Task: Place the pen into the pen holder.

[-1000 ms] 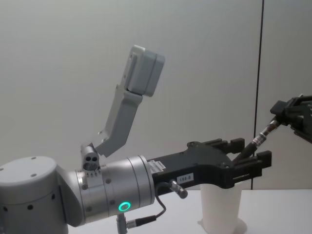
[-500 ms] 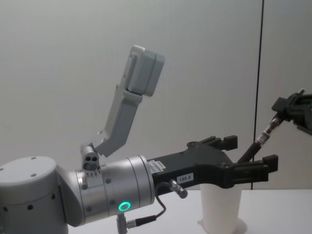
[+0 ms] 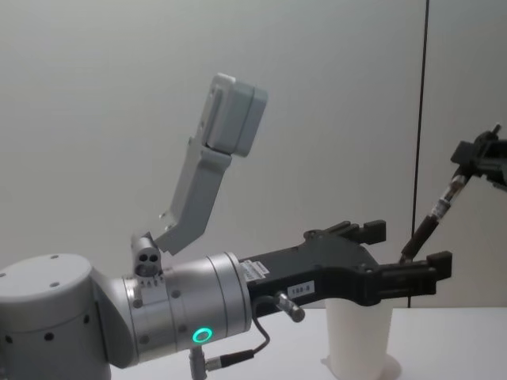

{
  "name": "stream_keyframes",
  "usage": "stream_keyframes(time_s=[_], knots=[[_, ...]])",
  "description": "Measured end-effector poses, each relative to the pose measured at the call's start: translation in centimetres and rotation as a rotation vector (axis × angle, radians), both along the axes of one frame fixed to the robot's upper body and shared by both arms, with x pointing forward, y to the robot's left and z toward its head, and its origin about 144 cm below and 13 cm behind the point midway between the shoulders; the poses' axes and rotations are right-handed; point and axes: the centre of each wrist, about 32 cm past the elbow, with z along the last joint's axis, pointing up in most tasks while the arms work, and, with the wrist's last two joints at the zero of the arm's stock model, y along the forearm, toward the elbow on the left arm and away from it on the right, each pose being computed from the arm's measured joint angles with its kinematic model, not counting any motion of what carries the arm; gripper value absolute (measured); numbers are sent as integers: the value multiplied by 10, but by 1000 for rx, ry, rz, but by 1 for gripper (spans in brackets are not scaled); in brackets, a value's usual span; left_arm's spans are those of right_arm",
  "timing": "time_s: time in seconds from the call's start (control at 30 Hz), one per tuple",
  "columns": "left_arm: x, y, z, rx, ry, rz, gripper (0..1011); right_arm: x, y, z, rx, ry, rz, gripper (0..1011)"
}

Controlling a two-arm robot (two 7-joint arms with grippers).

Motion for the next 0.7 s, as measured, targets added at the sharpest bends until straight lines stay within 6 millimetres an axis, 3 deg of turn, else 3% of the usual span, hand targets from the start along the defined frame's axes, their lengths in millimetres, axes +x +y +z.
stream_keyframes(time_s=[0.7], knots=[[0, 0, 0, 0, 0, 0, 1000, 54, -11, 6, -162, -136, -1, 132]])
